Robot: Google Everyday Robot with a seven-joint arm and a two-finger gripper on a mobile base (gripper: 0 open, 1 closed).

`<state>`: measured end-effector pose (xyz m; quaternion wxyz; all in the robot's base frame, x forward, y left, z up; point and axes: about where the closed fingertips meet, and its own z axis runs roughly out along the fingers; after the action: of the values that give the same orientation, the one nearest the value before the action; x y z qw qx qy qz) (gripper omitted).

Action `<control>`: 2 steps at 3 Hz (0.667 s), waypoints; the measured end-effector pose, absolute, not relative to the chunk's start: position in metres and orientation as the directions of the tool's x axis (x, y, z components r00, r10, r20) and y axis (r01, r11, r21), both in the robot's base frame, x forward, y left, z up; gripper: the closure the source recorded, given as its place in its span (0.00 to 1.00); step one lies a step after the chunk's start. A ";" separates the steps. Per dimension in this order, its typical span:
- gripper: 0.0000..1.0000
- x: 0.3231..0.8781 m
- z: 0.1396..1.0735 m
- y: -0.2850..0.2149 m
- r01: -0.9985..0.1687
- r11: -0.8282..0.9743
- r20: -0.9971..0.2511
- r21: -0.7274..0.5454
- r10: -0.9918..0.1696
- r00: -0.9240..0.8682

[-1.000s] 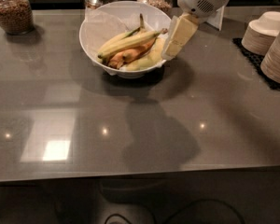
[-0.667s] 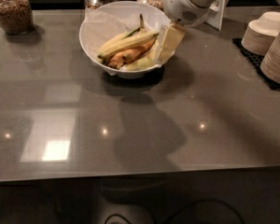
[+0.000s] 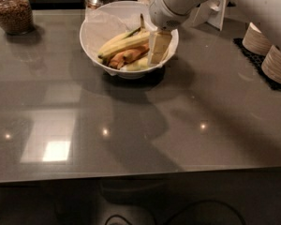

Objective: Pick banana from white bowl

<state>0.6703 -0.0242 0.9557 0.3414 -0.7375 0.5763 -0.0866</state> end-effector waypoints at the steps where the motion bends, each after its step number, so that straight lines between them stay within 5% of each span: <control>1: 0.19 0.684 0.946 -0.022 -0.778 -0.130 -0.224 -0.615 -0.917 0.331; 2: 0.22 0.693 0.936 -0.025 -0.770 -0.150 -0.186 -0.620 -0.925 0.330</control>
Offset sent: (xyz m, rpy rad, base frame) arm 0.0327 -0.0073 -0.0283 -0.1177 -0.0537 -0.0067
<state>0.6926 -0.0250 0.9360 0.3232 -0.7487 0.5661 -0.1201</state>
